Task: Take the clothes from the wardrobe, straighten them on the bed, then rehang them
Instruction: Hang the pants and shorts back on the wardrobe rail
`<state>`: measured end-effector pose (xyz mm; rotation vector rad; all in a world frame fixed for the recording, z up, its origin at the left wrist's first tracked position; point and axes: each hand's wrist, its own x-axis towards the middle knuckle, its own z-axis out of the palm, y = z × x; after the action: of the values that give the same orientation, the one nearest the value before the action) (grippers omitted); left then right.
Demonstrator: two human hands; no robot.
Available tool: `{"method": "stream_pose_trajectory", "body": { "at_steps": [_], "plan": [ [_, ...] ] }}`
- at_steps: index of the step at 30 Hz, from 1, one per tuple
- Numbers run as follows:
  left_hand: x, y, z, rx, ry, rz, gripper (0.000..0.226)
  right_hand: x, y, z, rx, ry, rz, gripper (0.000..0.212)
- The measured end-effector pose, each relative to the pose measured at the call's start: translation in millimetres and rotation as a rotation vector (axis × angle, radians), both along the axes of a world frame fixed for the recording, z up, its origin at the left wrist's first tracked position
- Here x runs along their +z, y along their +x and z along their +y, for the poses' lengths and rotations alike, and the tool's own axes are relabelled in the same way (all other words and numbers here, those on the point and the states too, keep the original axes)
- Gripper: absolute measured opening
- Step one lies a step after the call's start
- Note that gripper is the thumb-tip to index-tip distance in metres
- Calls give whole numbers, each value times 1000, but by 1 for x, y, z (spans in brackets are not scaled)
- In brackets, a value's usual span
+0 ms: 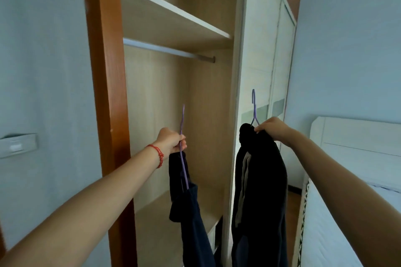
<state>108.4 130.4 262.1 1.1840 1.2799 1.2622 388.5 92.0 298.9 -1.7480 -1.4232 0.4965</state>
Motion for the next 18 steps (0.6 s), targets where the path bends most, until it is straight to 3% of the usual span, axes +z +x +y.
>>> {"method": "stream_pose_trajectory", "body": {
  "at_steps": [5, 8, 11, 18],
  "plan": [
    [4, 7, 63, -6, 28, 34, 30, 20, -11, 22, -99, -7, -47, 22],
    [10, 10, 87, -3, 53, 46, 31, 27, -17, 37, -148, 13, -83, 8],
    [15, 9, 116, 50, 77, 46, 21, 35, -22, 53, -171, 35, -61, 21],
    [32, 17, 169, 191, 98, 183, 31, 47, -34, 109, -154, 64, 79, 6]
  ]
}}
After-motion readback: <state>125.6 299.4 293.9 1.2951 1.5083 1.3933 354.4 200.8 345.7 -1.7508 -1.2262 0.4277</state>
